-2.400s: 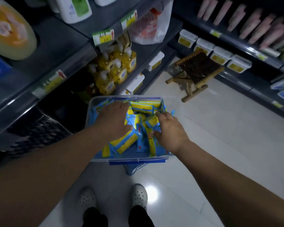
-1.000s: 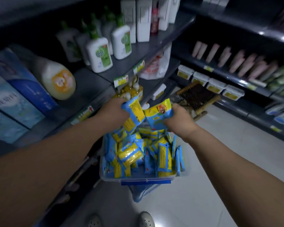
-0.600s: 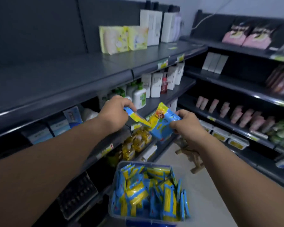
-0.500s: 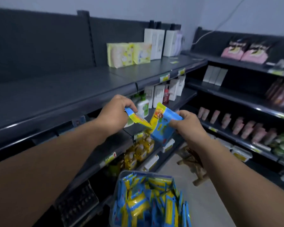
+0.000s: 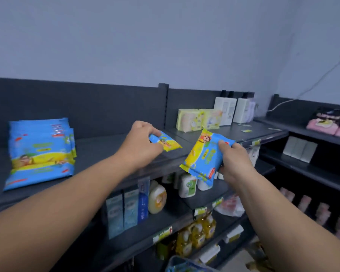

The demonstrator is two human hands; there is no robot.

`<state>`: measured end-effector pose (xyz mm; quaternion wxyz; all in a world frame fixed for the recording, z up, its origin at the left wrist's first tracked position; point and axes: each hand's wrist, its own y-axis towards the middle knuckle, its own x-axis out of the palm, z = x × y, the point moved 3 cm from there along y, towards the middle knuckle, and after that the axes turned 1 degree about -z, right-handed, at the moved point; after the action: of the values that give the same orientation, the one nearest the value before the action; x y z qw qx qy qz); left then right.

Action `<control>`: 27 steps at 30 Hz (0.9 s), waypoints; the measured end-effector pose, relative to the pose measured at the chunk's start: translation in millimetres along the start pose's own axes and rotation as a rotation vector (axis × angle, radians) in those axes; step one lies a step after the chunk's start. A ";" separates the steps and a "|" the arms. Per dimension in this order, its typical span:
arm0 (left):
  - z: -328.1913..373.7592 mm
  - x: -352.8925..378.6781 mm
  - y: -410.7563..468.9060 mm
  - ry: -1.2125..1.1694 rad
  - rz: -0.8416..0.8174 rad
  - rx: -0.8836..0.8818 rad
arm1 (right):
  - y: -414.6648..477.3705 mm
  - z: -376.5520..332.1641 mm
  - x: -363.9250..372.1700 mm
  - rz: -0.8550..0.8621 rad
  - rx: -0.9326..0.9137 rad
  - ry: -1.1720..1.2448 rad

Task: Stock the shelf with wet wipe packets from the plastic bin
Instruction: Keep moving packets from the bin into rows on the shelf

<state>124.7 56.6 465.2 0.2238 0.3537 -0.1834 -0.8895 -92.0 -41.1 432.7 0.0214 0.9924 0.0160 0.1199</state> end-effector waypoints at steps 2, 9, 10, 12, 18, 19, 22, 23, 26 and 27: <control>-10.4 -21.1 0.5 -0.036 0.026 -0.068 | 1.3 -2.7 24.3 -0.045 0.021 0.020; -46.8 -98.3 -9.1 0.093 0.286 -0.216 | -4.9 2.9 119.3 -0.232 0.176 -0.001; -51.3 -109.9 -12.0 0.100 0.300 -0.229 | -7.2 5.4 133.1 -0.262 0.213 -0.012; -60.4 -132.6 -17.4 0.113 0.330 -0.248 | -12.0 9.3 160.0 -0.331 0.244 -0.051; -92.0 -190.5 -36.7 0.034 0.439 -0.414 | -35.6 7.7 232.1 -0.544 0.126 -0.208; -97.6 -197.4 -39.4 0.020 0.458 -0.436 | -39.0 5.8 242.3 -0.591 0.075 -0.252; -115.2 -214.3 -45.4 -0.106 0.498 -0.488 | -50.2 -0.2 268.1 -0.745 -0.112 -0.424; -120.7 -218.3 -46.5 -0.166 0.491 -0.504 | -53.4 -1.6 274.9 -0.786 -0.166 -0.470; -129.5 -224.6 -52.2 -0.337 0.423 -0.573 | -63.7 -1.3 294.7 -0.941 -0.259 -0.535; -131.9 -224.9 -53.4 -0.368 0.405 -0.604 | -68.1 -0.2 299.4 -1.004 -0.272 -0.558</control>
<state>350.3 197.6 472.4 0.4517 0.0635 -0.0168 -0.8898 196.8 38.0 500.7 0.2062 0.8457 0.4620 -0.1696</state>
